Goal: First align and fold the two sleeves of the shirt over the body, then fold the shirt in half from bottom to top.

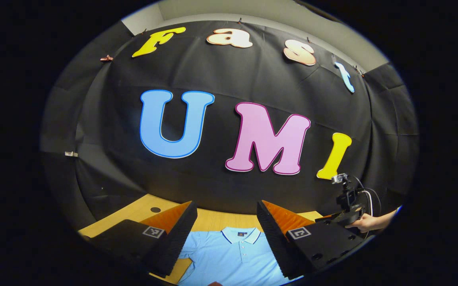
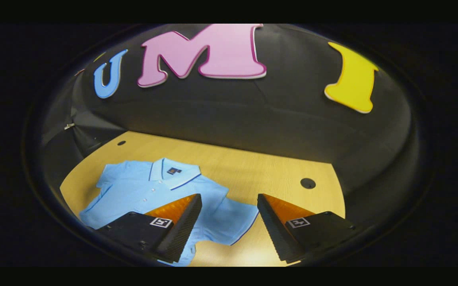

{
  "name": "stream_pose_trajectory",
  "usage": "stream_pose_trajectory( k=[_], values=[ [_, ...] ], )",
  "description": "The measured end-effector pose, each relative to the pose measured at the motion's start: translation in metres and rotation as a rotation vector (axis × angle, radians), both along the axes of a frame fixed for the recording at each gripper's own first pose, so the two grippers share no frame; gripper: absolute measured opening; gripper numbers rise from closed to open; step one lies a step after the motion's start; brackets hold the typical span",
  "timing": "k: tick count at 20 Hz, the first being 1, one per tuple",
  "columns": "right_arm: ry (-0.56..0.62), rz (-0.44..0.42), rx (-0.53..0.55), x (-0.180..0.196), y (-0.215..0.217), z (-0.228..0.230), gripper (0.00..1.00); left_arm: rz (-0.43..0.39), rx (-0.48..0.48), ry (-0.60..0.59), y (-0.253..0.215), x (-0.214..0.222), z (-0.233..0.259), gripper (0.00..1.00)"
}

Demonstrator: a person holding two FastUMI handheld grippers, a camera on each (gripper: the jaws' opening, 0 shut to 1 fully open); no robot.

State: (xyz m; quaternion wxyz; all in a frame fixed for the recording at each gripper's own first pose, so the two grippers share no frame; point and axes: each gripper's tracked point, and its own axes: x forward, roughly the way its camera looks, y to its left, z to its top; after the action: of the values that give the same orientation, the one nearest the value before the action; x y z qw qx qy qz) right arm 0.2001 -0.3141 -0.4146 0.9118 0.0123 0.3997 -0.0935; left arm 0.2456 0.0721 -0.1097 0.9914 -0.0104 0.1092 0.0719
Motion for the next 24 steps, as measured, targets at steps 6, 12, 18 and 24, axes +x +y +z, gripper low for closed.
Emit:
stream_pose_trajectory(
  k=[6,12,18,24],
  values=[
    [0.184,-0.106,0.016,-0.005,-0.022,-0.086,0.89,-0.001,0.017,0.064,0.033,-0.007,-0.016,0.97],
    [0.324,-0.171,0.058,-0.033,-0.027,-0.126,0.89,0.032,0.006,0.087,0.057,-0.016,-0.022,0.96],
    [0.286,-0.22,0.11,-0.026,-0.027,-0.135,0.17,0.032,-0.013,0.11,0.059,-0.017,-0.036,0.96],
    [0.204,-0.195,0.135,-0.008,-0.013,-0.11,0.08,0.052,-0.013,0.142,0.074,-0.018,-0.048,0.96]
  ],
)
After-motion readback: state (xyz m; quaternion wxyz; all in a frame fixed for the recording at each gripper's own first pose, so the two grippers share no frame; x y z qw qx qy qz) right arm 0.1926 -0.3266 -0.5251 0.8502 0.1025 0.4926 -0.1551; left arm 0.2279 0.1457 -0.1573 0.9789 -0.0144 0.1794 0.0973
